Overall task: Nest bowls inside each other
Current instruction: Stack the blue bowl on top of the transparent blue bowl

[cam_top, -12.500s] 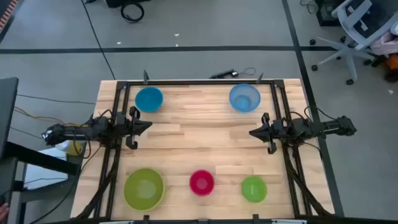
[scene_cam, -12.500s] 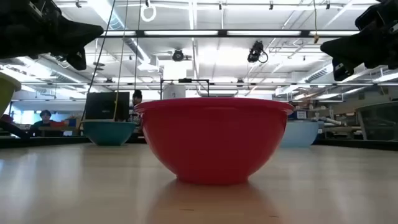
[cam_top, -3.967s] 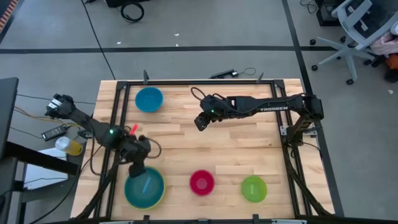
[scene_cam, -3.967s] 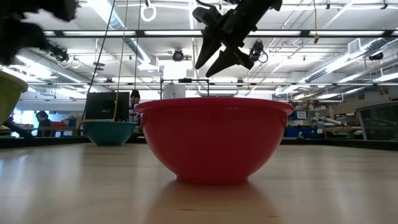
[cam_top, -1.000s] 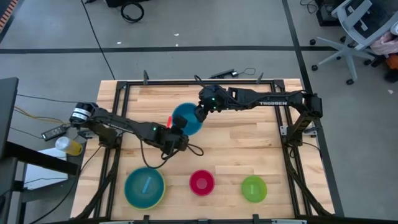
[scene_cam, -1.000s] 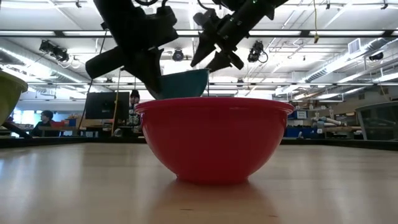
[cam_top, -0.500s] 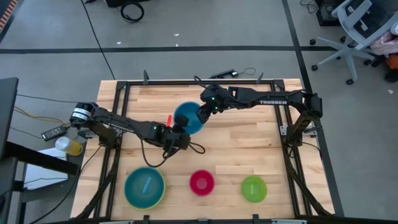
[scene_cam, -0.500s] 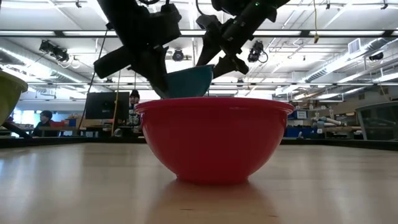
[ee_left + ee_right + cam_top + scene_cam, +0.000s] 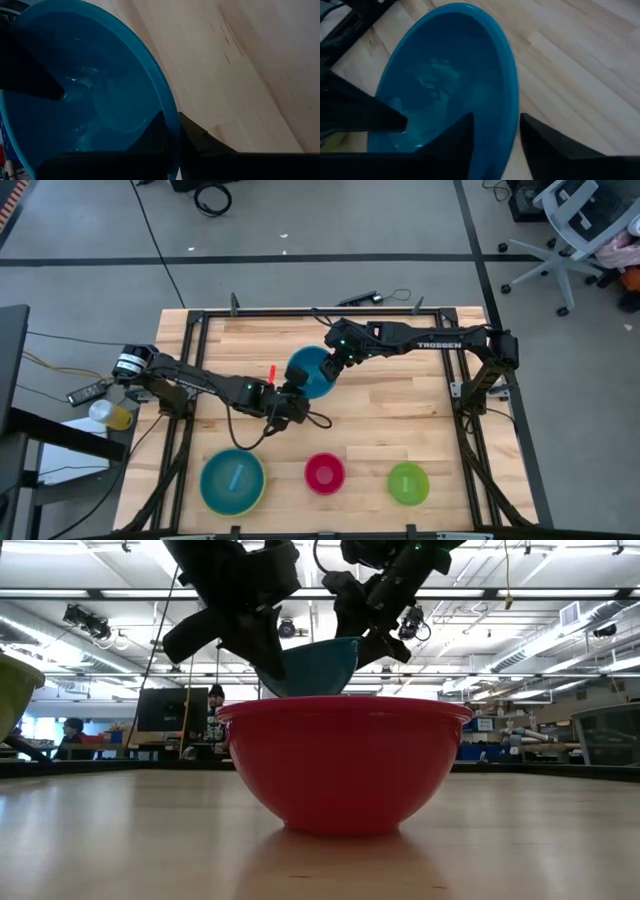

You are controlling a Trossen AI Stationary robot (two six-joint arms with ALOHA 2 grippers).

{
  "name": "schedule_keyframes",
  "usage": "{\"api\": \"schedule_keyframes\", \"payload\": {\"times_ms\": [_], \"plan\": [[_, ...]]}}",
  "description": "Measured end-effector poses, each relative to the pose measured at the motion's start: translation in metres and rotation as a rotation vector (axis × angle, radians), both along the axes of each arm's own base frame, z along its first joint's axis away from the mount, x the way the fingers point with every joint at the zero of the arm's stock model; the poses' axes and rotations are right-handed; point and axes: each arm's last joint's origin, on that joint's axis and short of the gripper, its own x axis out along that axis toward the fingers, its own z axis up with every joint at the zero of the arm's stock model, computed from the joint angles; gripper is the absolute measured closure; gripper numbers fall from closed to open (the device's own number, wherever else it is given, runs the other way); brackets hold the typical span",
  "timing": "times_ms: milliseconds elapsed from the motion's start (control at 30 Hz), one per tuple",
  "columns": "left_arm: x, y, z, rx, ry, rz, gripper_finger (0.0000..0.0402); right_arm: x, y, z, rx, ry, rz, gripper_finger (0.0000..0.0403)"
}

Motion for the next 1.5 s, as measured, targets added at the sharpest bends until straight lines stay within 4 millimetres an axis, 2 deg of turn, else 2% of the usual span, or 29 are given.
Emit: {"api": "schedule_keyframes", "payload": {"times_ms": [133, 233, 367, 500, 633, 767, 900, 1000, 1100, 1233, 1367, 1500], "plan": [[0.002, -0.001, 0.002, -0.051, -0.059, 0.057, 0.0375, 0.000, 0.000, -0.001, 0.011, 0.001, 0.015, 0.0311], [0.008, -0.003, 0.017, -0.166, -0.182, 0.160, 0.0353, 0.000, -0.001, -0.001, -0.012, 0.010, 0.004, 0.0379], [0.011, -0.005, 0.035, -0.301, -0.275, 0.266, 0.0298, -0.001, 0.000, -0.001, -0.028, 0.019, 0.004, 0.0384], [0.005, -0.010, 0.063, -0.403, -0.363, 0.339, 0.0229, -0.002, 0.004, -0.002, -0.088, 0.054, -0.054, 0.0389], [-0.027, -0.011, 0.091, -0.486, -0.374, 0.438, 0.0165, 0.000, 0.016, -0.004, -0.093, 0.047, -0.149, 0.0389], [-0.073, -0.003, 0.118, -0.572, -0.409, 0.520, 0.0128, 0.010, 0.044, -0.007, -0.054, -0.074, -0.160, 0.0389], [-0.119, 0.006, 0.139, -0.668, -0.466, 0.611, 0.0121, 0.031, 0.081, -0.007, 0.040, -0.287, -0.162, 0.0389], [-0.149, 0.011, 0.149, -0.742, -0.500, 0.673, 0.0125, 0.050, 0.106, -0.022, 0.066, -0.341, -0.139, 0.0389], [-0.171, 0.016, 0.153, -0.782, -0.514, 0.722, 0.0131, 0.072, 0.130, -0.038, 0.098, -0.344, -0.116, 0.0389], [-0.183, 0.019, 0.153, -0.794, -0.507, 0.762, 0.0139, 0.105, 0.163, -0.044, 0.121, -0.382, -0.045, 0.0389], [-0.186, 0.020, 0.151, -0.789, -0.478, 0.782, 0.0145, 0.139, 0.192, -0.044, 0.102, -0.410, 0.049, 0.0389], [-0.183, 0.019, 0.149, -0.784, -0.461, 0.795, 0.0150, 0.164, 0.208, -0.042, 0.092, -0.411, 0.082, 0.0388]]}}
